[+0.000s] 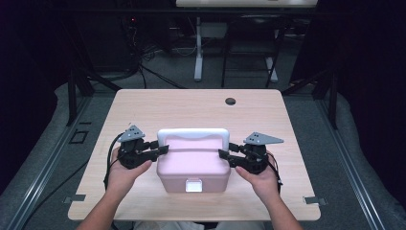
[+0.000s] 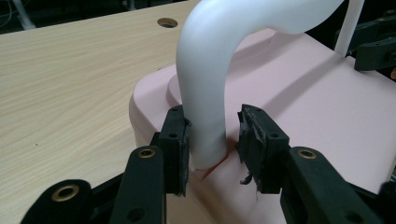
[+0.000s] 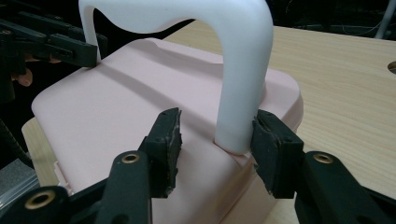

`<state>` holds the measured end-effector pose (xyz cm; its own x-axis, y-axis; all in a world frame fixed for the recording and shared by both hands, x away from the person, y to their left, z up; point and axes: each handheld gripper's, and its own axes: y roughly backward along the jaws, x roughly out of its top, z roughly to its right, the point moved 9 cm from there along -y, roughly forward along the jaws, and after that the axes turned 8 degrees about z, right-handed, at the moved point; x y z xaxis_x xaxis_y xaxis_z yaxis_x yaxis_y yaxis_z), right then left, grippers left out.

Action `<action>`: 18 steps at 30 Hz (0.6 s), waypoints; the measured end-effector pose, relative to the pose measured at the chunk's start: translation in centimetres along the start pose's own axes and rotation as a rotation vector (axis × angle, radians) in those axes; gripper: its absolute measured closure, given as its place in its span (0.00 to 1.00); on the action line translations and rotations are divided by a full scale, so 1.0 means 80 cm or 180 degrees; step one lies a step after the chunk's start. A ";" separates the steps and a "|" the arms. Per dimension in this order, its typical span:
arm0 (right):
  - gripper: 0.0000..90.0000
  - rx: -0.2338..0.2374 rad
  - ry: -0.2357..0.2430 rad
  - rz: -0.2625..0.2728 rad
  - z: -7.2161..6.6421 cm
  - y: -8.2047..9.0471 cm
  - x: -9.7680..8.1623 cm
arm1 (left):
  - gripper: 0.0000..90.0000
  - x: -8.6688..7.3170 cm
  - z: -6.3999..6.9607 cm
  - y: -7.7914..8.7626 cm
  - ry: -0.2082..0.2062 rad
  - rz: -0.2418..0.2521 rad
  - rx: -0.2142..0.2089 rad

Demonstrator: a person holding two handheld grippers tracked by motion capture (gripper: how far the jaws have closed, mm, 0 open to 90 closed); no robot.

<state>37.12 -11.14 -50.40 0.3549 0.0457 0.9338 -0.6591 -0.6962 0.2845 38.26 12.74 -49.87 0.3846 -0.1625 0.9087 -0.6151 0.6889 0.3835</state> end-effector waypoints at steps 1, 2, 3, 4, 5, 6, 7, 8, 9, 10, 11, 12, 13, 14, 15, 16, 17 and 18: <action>0.61 0.0010 -0.0003 0.0024 -0.001 0.001 -0.001 | 0.72 0.000 0.001 0.001 -0.0010 0.0015 0.0011; 0.61 0.0010 -0.0003 0.0024 -0.001 0.001 -0.001 | 0.73 0.000 0.001 0.001 -0.0010 0.0015 0.0011; 0.62 0.0016 -0.0004 0.0031 -0.003 0.003 -0.002 | 0.74 -0.001 0.001 0.002 -0.0019 0.0014 0.0014; 0.62 0.0016 -0.0010 0.0031 -0.003 0.004 -0.002 | 0.75 -0.001 0.001 0.003 -0.0023 0.0012 0.0010; 0.63 0.0021 -0.0007 0.0037 -0.004 0.004 -0.002 | 0.75 -0.002 0.002 0.005 -0.0019 0.0024 0.0007; 0.63 0.0021 -0.0007 0.0037 -0.004 0.004 -0.002 | 0.76 -0.002 0.002 0.005 -0.0019 0.0024 0.0007; 0.63 0.0024 -0.0008 0.0047 -0.005 0.005 -0.003 | 0.76 -0.003 0.002 0.006 -0.0023 0.0021 -0.0001; 0.63 0.0035 -0.0017 0.0052 -0.006 0.006 -0.004 | 0.77 -0.004 0.003 0.008 -0.0008 0.0032 -0.0008; 0.64 0.0033 -0.0013 0.0055 -0.006 0.006 -0.004 | 0.77 -0.004 0.003 0.009 -0.0013 0.0036 -0.0005; 0.64 0.0035 -0.0026 0.0055 -0.007 0.007 -0.004 | 0.78 -0.004 0.003 0.009 -0.0005 0.0038 -0.0002; 0.65 0.0029 -0.0033 0.0053 -0.008 0.008 -0.005 | 0.79 -0.005 0.004 0.010 -0.0001 0.0039 -0.0003; 0.65 0.0028 -0.0040 0.0055 -0.008 0.008 -0.005 | 0.79 -0.005 0.004 0.011 -0.0006 0.0042 -0.0005; 0.66 0.0031 -0.0046 0.0058 -0.009 0.009 -0.005 | 0.80 -0.005 0.004 0.012 -0.0007 0.0038 -0.0006; 0.66 0.0033 -0.0046 0.0057 -0.010 0.009 -0.005 | 0.80 -0.006 0.004 0.013 -0.0002 0.0041 -0.0010; 0.66 0.0033 -0.0046 0.0057 -0.010 0.009 -0.005 | 0.80 -0.006 0.004 0.013 -0.0002 0.0041 -0.0010; 0.67 0.0037 -0.0061 0.0065 -0.011 0.010 -0.006 | 0.80 -0.007 0.005 0.014 -0.0007 0.0038 -0.0012; 0.68 0.0038 -0.0066 0.0066 -0.012 0.011 -0.006 | 0.80 -0.007 0.005 0.015 -0.0017 0.0036 -0.0015; 0.69 0.0040 -0.0073 0.0061 -0.012 0.012 -0.007 | 0.80 -0.008 0.006 0.016 -0.0009 0.0033 -0.0016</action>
<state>35.65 -11.12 -50.42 0.3574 0.0158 0.9338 -0.6576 -0.7057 0.2637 36.92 13.36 -49.85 0.3761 -0.1572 0.9131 -0.6156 0.6941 0.3731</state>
